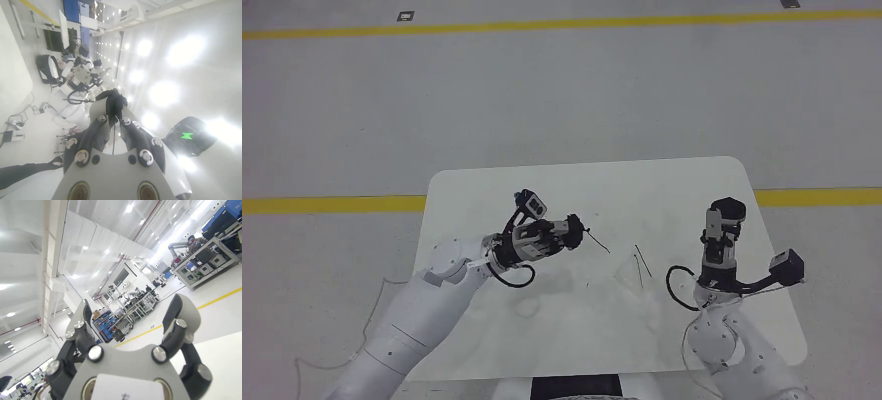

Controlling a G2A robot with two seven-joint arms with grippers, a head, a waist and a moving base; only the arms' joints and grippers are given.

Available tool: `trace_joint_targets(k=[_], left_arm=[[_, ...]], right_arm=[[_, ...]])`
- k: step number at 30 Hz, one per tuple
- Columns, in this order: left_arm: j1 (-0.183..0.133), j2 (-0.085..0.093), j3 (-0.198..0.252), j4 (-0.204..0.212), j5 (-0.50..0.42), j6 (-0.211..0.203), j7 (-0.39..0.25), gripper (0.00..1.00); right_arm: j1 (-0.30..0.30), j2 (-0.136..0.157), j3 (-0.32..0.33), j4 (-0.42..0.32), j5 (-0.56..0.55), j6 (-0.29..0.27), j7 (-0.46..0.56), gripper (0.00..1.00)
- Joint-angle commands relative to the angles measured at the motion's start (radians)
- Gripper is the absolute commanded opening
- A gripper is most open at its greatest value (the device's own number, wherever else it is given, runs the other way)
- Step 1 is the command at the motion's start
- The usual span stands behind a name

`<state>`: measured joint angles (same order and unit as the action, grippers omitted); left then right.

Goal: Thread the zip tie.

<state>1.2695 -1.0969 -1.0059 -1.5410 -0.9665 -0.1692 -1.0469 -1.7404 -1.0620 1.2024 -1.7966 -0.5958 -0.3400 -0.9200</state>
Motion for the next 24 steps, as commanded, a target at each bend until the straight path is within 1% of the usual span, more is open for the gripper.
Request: trace_joint_targets(k=[1,3,5,7,9,10,24], left_arm=[[-0.002,-0.001,-0.004,0.015,-0.063,0.015,-0.069,0.00],[-0.007,-0.002,-0.008,0.034,-0.115,0.028,-0.130,0.00],[-0.012,-0.004,-0.012,0.047,-0.150,0.034,-0.171,0.00],[-0.017,-0.006,-0.014,0.057,-0.172,0.038,-0.194,0.00],[-0.018,-0.008,-0.014,0.057,-0.190,0.040,-0.210,0.00],[-0.017,-0.009,-0.016,0.057,-0.203,0.040,-0.215,0.00],[-0.017,-0.009,-0.016,0.057,-0.203,0.040,-0.215,0.00]], right_arm=[[0.000,0.000,0.000,0.000,0.000,0.000,0.000,1.00],[0.000,0.000,0.000,0.000,0.000,0.000,0.000,1.00],[0.000,0.000,0.000,0.000,0.000,0.000,0.000,1.00],[0.000,0.000,0.000,0.000,0.000,0.000,0.000,1.00],[0.000,0.000,0.000,0.000,0.000,0.000,0.000,1.00],[0.000,0.000,0.000,0.000,0.000,0.000,0.000,1.00],[0.000,0.000,0.000,0.000,0.000,0.000,0.000,1.00]])
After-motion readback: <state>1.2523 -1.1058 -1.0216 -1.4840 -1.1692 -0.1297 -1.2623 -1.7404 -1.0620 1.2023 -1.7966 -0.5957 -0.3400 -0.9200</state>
